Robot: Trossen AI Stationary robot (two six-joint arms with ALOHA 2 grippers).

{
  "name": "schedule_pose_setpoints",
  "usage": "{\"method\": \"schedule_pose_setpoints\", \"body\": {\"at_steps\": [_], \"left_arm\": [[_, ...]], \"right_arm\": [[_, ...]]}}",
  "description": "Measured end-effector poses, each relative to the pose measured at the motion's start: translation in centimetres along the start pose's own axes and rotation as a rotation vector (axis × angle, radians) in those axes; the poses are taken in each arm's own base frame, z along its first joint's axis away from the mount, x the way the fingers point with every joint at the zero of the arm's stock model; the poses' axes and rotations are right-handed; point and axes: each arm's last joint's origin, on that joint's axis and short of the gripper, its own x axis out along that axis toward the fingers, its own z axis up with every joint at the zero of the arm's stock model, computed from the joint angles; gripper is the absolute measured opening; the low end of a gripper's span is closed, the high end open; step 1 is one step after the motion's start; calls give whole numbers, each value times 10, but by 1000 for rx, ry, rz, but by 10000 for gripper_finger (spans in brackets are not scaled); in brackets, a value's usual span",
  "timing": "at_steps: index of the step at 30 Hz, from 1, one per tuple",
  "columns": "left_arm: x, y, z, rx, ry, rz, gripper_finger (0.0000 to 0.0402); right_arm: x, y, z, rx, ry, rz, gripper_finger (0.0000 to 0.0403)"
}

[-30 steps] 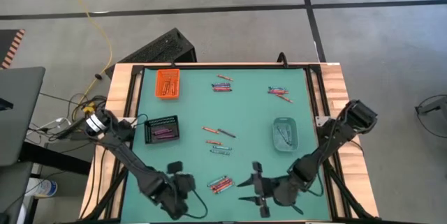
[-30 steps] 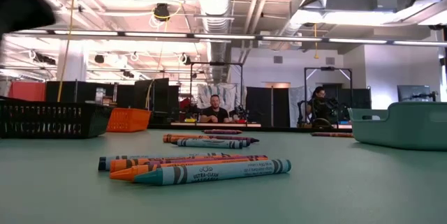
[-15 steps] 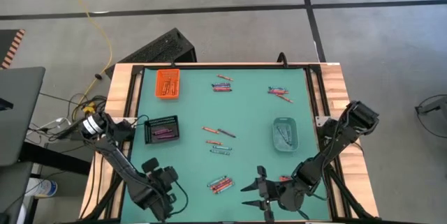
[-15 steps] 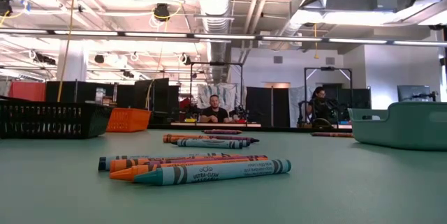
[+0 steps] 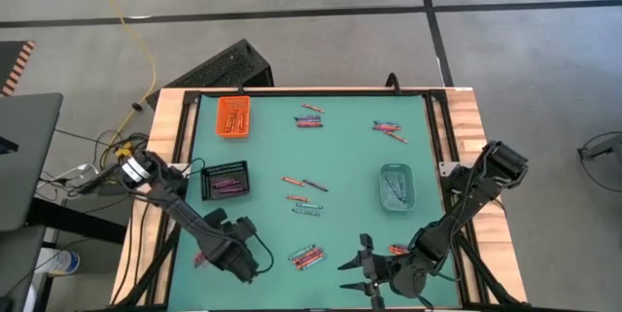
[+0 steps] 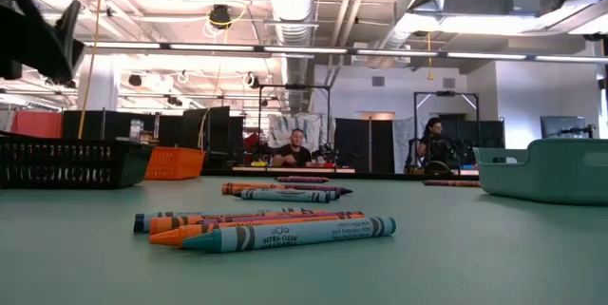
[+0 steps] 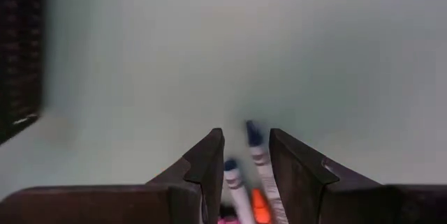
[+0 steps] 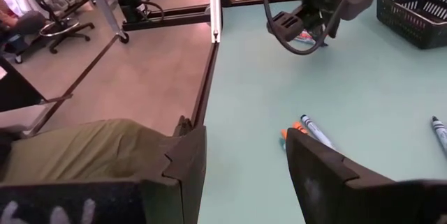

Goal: Sort crayons
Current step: Put the blue crayon into the blue bin

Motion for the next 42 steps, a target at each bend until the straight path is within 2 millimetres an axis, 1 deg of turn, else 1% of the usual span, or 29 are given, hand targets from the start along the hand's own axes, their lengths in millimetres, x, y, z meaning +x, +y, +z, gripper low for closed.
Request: {"method": "schedule_pose_setpoints", "body": {"at_steps": [2,7,20,28,32,35,38,42], "left_arm": [[0,-1,3,10,16,-25,105],[1,1,7,2,26,-22,105],[0,0,3,-22,43,-21,105],[-5,-4,-5,-13,48,-23,105],[-16,-6,-8,-7,18,-56,105],[-25,-5,-12,-45,3,-81,105],[-29,-5,-19,-91,-2,-94,105],[-30,-9,-33,-145,21,-117,105]], "right_arm": [[0,0,0,-1,2,-2,191],[0,-1,0,-2,-4,-17,191],[0,-1,0,-5,0,-19,191],[0,-1,0,-5,-1,-19,191],[0,-1,-1,-5,0,-20,191],[1,-2,0,-5,0,-24,191],[1,-3,0,-4,0,-26,191],[1,-3,0,-4,0,-26,191]]}}
